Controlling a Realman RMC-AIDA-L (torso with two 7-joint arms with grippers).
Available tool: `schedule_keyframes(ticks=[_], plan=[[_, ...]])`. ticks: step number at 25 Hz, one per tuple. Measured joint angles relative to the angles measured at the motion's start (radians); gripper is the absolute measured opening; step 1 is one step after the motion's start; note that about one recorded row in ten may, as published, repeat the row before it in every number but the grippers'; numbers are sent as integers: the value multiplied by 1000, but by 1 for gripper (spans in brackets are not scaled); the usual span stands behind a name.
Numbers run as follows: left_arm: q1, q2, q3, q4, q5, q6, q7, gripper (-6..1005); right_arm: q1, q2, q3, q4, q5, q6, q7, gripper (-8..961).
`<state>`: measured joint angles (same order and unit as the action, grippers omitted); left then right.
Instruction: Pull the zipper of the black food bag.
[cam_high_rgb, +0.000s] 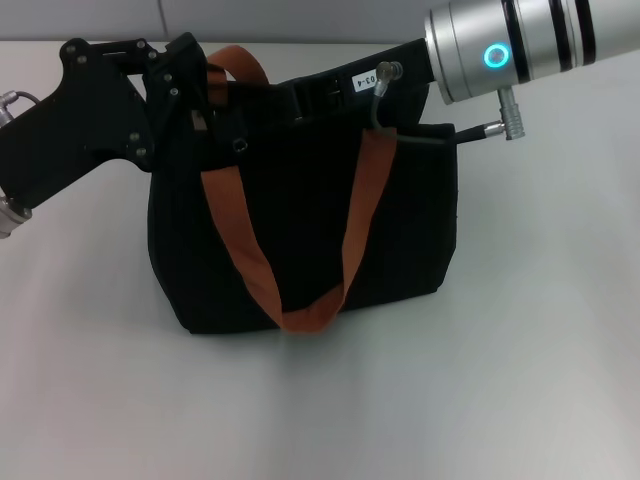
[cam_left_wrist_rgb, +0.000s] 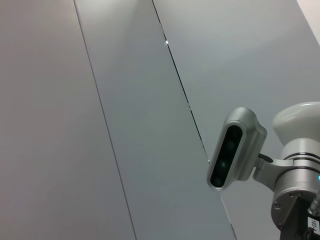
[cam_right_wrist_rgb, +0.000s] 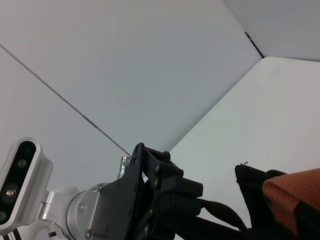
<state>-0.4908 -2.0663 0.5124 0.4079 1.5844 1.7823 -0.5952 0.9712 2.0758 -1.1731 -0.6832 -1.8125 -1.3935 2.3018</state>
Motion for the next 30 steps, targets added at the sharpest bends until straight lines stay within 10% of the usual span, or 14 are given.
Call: schedule_keyframes(ticks=[15, 30], plan=[[1, 0, 0, 0, 0, 6, 0, 23, 1, 1, -1, -12, -31, 6, -4, -2], [1, 0, 0, 0, -3, 8, 0, 30, 23, 1, -4, -6, -32, 2, 25, 30]])
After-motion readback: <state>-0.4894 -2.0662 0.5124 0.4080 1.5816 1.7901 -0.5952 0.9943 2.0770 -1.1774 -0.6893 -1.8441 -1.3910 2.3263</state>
